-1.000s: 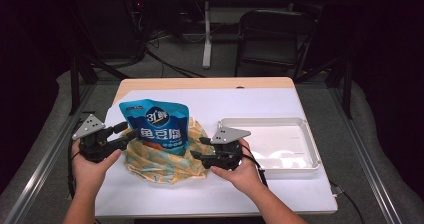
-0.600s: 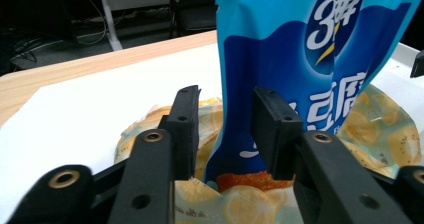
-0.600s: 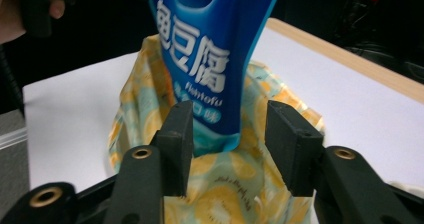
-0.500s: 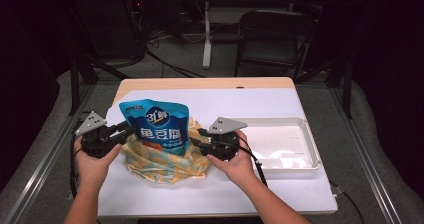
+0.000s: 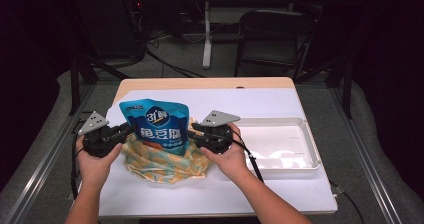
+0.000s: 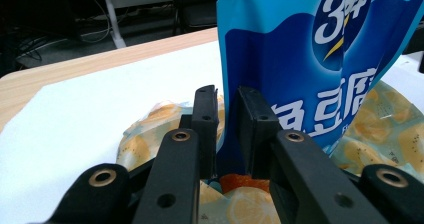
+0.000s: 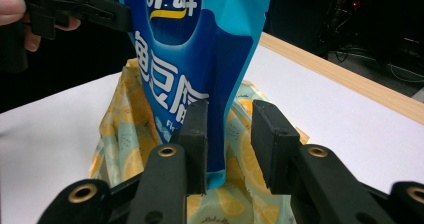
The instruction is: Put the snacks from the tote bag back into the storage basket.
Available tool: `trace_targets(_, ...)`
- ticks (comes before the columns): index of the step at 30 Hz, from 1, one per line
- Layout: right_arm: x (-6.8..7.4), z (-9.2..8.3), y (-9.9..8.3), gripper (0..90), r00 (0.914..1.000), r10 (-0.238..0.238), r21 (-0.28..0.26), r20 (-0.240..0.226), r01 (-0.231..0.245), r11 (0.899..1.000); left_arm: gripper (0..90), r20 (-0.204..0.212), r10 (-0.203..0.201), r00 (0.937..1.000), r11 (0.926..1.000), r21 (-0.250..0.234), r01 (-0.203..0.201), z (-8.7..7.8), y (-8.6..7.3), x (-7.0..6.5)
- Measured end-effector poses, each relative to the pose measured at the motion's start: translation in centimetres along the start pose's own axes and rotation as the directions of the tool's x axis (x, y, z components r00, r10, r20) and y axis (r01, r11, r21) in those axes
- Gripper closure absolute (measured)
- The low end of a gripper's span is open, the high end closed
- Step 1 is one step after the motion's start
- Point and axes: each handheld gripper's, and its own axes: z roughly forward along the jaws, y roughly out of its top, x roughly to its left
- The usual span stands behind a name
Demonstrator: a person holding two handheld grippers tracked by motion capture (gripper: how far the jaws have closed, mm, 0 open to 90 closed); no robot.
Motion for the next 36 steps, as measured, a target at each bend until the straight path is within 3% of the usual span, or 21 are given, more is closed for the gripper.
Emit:
trace_targets(7,-0.4,0.8,0.1,68.3,0.9999,0.007,0.01,0.013,-0.007,1.0,81.9,0.014,-0.003,0.9999,1.0,-0.002,0.003,0.1,0.0,0.0)
trace_targets(36,-0.3,2.8,0.2,81.0,0.9987,0.029,0.014,-0.042,-0.029,0.999,85.5,0.023,-0.004,0.9997,0.9999,-0.009,0.004,0.3,-0.1,-0.1)
